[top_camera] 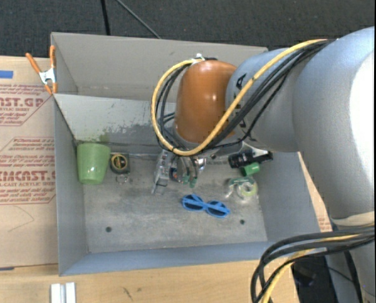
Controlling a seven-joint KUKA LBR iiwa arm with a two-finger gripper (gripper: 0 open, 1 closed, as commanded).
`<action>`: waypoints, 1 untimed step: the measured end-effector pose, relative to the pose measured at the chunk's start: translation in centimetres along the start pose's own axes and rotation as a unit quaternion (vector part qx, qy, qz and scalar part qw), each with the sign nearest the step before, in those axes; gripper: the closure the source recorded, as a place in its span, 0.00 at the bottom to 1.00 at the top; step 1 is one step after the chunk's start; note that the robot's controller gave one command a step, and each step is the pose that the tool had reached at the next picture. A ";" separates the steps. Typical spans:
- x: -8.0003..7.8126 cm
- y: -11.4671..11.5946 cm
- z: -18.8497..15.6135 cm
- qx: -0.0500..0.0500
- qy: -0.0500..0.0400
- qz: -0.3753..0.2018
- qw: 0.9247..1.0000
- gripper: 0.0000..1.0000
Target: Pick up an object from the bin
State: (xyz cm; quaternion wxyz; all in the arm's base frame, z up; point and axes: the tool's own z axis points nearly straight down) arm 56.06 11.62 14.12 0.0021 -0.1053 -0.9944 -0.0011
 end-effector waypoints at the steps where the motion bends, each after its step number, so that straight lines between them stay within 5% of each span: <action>1: 0.5 2.4 -1.2 0.000 -0.002 0.317 0.949 1.00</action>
Offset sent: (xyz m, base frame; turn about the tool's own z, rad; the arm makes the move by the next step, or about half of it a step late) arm 0.0001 0.0231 0.0125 0.6462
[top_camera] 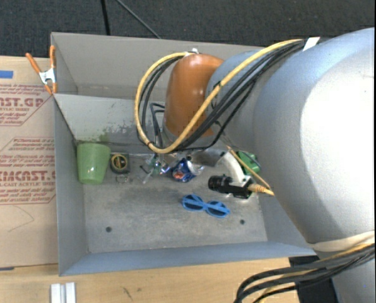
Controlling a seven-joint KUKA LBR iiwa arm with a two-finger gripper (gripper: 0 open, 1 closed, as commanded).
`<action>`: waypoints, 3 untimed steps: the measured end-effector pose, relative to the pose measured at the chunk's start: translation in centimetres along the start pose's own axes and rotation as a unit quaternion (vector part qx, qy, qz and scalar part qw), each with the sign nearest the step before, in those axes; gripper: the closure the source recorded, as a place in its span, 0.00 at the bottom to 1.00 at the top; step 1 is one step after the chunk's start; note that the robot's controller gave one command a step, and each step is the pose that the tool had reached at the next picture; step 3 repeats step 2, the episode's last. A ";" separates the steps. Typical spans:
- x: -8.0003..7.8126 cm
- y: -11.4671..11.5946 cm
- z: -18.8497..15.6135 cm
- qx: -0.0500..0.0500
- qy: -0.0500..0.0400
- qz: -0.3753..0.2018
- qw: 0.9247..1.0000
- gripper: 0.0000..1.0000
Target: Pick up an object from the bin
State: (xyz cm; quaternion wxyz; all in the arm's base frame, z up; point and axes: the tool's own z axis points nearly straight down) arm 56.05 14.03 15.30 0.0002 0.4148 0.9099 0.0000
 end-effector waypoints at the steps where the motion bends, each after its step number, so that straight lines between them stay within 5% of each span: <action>1: -1.3 -2.5 -2.8 -0.001 -0.001 0.010 1.000 1.00; 2: -1.1 -1.8 -11.5 -0.004 -0.002 0.008 1.000 1.00; 3: -1.1 -1.8 -11.5 -0.004 -0.002 0.008 1.000 1.00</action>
Offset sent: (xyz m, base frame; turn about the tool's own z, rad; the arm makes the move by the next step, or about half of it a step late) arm -0.0102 -0.0255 0.0265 0.0187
